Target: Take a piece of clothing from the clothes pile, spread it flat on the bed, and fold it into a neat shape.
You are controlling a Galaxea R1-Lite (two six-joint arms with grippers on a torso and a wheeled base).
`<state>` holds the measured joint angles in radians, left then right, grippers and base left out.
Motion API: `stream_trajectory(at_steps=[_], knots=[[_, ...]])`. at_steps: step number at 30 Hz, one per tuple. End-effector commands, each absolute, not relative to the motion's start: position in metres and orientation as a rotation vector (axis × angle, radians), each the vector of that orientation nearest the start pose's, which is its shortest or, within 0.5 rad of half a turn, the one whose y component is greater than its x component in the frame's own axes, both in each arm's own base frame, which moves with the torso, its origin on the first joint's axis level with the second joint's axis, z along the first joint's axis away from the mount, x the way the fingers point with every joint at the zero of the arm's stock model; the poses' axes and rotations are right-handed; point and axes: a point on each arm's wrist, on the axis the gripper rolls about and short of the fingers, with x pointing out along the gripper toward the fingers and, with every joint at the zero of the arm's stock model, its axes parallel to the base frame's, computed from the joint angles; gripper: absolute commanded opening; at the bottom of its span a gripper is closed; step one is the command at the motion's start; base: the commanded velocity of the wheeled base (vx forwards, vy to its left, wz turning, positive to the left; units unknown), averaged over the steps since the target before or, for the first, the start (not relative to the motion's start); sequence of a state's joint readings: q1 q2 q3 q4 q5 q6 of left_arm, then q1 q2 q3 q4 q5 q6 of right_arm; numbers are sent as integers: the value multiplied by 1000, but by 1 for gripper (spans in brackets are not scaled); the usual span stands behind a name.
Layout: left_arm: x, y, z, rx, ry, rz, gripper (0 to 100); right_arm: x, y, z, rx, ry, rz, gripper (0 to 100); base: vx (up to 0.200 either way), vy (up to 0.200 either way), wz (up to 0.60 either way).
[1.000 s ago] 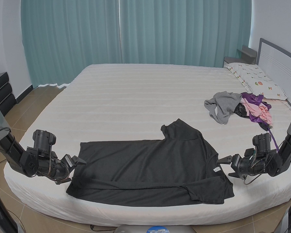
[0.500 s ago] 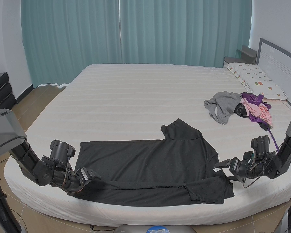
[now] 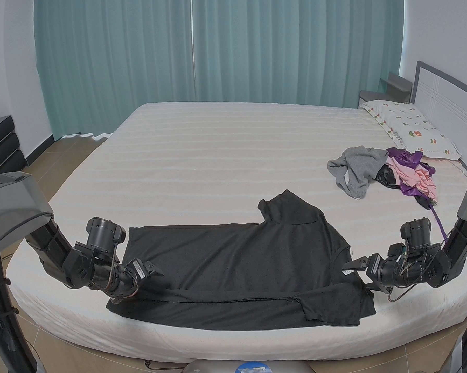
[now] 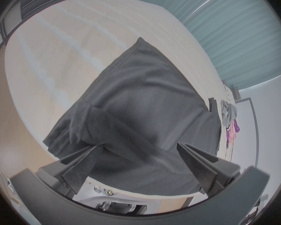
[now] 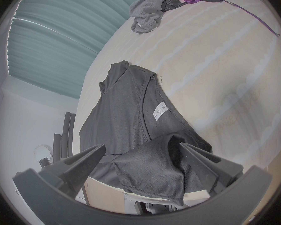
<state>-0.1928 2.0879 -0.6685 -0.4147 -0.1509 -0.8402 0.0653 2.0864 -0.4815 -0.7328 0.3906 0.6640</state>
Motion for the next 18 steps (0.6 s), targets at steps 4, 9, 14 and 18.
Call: stream_trajectory(at_steps=[4, 9, 14, 18], knots=[[325, -58, 7, -750, 1025, 163, 100, 282, 28, 10, 755, 972, 129, 100, 0, 0, 0], [339, -57, 16, -817, 942, 213, 100, 281, 31, 8, 748, 985, 135, 100, 0, 0, 0], [347, -49, 23, -891, 844, 213, 100, 281, 33, 8, 748, 984, 139, 100, 0, 0, 0], [357, -36, 28, -999, 697, 216, 100, 281, 33, 8, 748, 985, 137, 100, 0, 0, 0]])
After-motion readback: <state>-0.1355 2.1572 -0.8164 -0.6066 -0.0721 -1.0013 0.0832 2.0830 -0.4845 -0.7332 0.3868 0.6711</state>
